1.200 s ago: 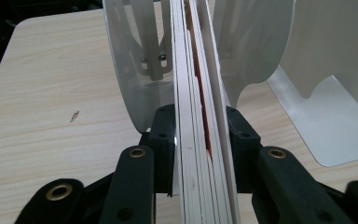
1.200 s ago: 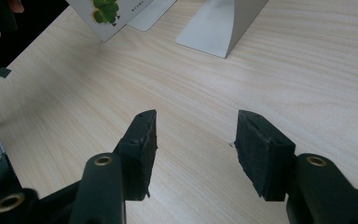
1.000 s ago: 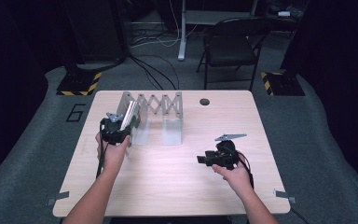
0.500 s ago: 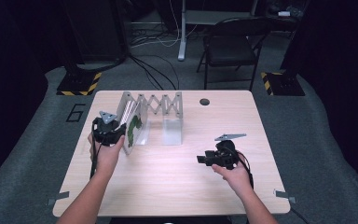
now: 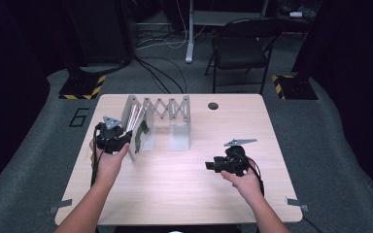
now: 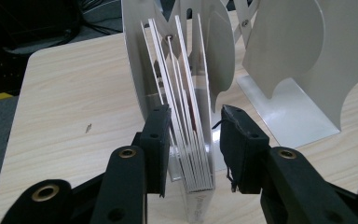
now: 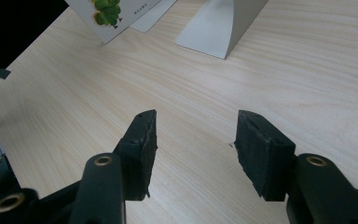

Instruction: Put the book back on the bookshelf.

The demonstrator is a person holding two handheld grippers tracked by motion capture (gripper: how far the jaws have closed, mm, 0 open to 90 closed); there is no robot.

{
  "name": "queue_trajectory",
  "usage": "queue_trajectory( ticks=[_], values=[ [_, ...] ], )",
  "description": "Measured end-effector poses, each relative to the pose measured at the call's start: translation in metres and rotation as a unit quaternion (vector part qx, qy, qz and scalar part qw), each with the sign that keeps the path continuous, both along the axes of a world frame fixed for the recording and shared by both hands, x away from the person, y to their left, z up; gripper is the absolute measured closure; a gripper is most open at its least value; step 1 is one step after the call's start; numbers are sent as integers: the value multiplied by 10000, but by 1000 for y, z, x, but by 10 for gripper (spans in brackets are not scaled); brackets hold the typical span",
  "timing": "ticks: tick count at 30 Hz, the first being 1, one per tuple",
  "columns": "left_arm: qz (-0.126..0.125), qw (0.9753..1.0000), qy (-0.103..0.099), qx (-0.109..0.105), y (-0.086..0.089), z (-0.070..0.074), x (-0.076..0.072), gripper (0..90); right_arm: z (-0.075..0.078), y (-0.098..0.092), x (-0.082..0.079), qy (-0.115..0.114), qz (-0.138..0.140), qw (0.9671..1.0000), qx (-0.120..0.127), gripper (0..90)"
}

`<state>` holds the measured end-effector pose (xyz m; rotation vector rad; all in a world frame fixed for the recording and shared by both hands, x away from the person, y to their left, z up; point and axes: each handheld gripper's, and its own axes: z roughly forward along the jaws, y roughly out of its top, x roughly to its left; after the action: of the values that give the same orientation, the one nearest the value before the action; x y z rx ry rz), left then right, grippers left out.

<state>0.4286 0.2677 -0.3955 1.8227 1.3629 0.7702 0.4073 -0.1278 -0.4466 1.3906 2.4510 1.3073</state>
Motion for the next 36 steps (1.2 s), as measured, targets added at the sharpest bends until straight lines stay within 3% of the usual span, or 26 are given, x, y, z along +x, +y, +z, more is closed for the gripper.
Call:
queue_trajectory(
  ticks=[12,18,36],
  values=[
    [-280,9994,172,-64,0,5,-8,566,1,-3,0,-2,-41,10000,27,480],
    [-460,9988,117,-72,-5,7,-17,527,1,-3,0,1,-42,10000,17,480],
    [-1052,9943,151,-23,-13,8,-47,483,2,-2,-2,-4,-39,10000,42,481]
  ],
)
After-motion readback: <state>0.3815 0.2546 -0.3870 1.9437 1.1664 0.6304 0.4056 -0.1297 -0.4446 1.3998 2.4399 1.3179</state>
